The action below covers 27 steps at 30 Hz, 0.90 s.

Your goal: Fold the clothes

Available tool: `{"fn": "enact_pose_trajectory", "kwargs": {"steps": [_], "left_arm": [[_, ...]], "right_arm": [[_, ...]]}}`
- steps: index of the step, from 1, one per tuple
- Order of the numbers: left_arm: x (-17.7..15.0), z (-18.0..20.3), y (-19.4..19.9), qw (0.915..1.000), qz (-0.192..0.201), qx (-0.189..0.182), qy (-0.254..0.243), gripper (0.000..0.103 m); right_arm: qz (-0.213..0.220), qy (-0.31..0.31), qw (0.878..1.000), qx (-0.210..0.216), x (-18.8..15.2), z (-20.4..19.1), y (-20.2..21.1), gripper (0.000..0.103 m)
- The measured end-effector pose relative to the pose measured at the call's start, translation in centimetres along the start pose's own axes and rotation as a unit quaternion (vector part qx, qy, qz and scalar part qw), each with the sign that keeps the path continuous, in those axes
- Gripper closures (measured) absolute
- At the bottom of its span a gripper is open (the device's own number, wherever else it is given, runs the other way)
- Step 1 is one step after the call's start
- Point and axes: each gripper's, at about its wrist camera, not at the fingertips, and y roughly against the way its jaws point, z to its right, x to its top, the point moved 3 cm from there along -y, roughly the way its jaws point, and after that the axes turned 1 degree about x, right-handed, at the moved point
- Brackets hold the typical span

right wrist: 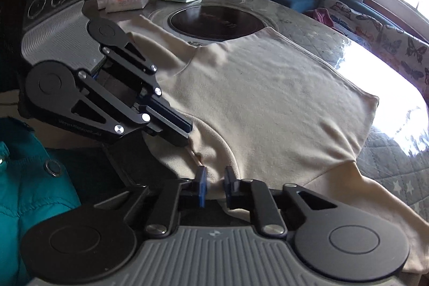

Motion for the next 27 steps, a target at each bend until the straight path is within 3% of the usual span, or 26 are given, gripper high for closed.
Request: {"fn": "enact_pose_trajectory", "kwargs": {"steps": [7,13,20,24,27], "left_arm": [[0.8,-0.3,2.2,0.9991,0.039,-0.007,0.015,0.102],[-0.4,-0.3,1.2,0.9997,0.012,-0.016,0.014,0.102],[-0.9,-0.6,1.1,0.9993,0.005,-0.02,0.033,0.101],[-1.2,-1.9,2.3,0.9974,0.014,-0.005,0.07,0.099],[-1.9,-3.9,4.2,0.9926,0.028,0.033,0.113,0.098]], "right_arm": [[0.029,-0.012,1.0,-0.001,0.2,0.7,1.7,0.101],[0.003,-0.013,1.0,0.02,-0.7,0.6,1.3,0.099],[0.058,-0.044,0.997,0.019,1.8,2.3,1.1,0.094],[0.044,-0.036,0.998,0.039,2.3,1.8,-1.9,0.094],[0.023,-0.017,0.998,0.053,1.9,0.7,-3.2,0.094]]}}
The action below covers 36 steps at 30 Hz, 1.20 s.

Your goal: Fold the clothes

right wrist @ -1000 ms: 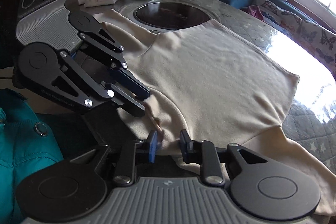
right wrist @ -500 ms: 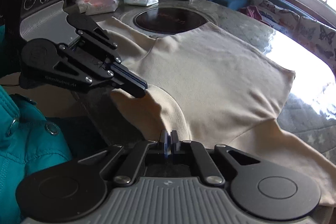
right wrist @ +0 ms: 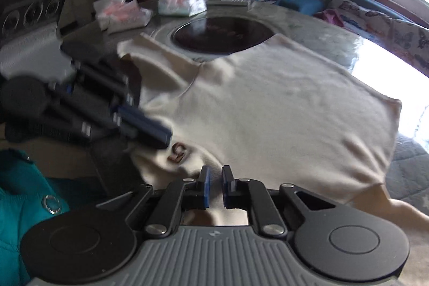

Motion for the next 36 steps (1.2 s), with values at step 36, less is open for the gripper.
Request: {"fn": "enact_pose_trajectory", "kwargs": {"steps": [36], "left_arm": [[0.9,-19.7,9.1,0.8738,0.12,0.388,0.267,0.098]], "right_arm": [[0.008,0.01,1.0,-0.005,0.6,-0.3,-0.2,0.09]]}}
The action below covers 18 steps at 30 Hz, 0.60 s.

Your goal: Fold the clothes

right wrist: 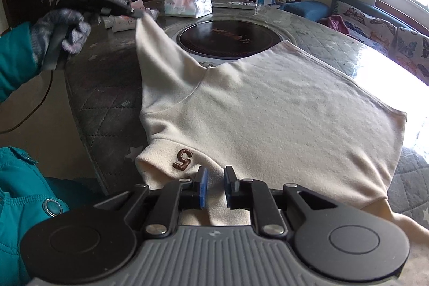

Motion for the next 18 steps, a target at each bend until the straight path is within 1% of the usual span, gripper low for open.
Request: {"fn": "enact_pose_trajectory", "kwargs": {"steps": [3,5,8,10,12,14,18], "left_arm": [[0.1,1.1,-0.1,0.9999,-0.001,-0.016,-0.005,0.098],[0.4,2.1,0.6,0.9994,0.006,-0.033,-0.011,0.098],[1.2,4.2,2.2,0.9966,0.021,-0.077,-0.018,0.098],[1.7,6.1,3.5,0.9925,0.029,-0.117,-0.023,0.098],[2.0,8.3,4.8,0.9867,0.036,-0.155,-0.033,0.098],[2.0,10.5,6.0,0.9792,0.043,-0.193,-0.045,0.098],[1.1,15.1,7.8,0.9589,0.04,-0.271,-0.074,0.098]], "right_arm": [[0.004,-0.005,1.0,0.0,-0.1,0.0,0.1,0.089],[0.007,-0.006,1.0,-0.004,-0.1,0.2,0.4,0.084],[0.016,-0.011,1.0,-0.01,0.2,0.6,1.0,0.082],[0.021,-0.02,0.999,-0.014,0.3,1.0,1.4,0.082],[0.028,-0.029,0.999,-0.02,0.3,1.5,1.8,0.082],[0.033,-0.038,0.998,-0.028,0.2,1.9,2.2,0.082],[0.041,-0.061,0.997,-0.039,-0.5,2.9,2.8,0.082]]}}
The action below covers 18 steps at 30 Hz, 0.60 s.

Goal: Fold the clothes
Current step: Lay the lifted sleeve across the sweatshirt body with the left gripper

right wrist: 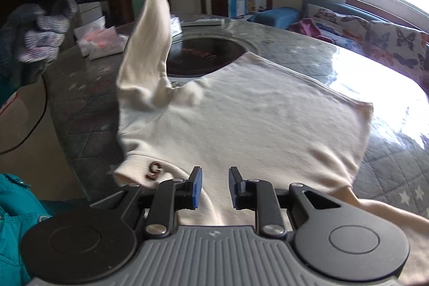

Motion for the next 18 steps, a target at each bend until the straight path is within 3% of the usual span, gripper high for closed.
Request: {"fn": "enact_pose_trajectory", "kwargs": {"steps": [5,10,18], "left_arm": [[-2.1,4.7,-2.1,0.9956,-0.03,-0.084,-0.029,0.098],[-5.4,7.7,-4.2,0.985,-0.084,-0.144,-0.045,0.097],[-10.6,8.9,-5.4,0.9699,-0.17,-0.16,-0.069,0.09]], "right_arm": [[0.007,-0.03,0.999,-0.015,-0.7,1.5,0.5,0.082],[0.006,-0.061,0.998,-0.03,-1.9,3.1,0.7,0.082],[-0.002,-0.087,0.996,-0.029,-3.0,3.6,0.8,0.076]]}}
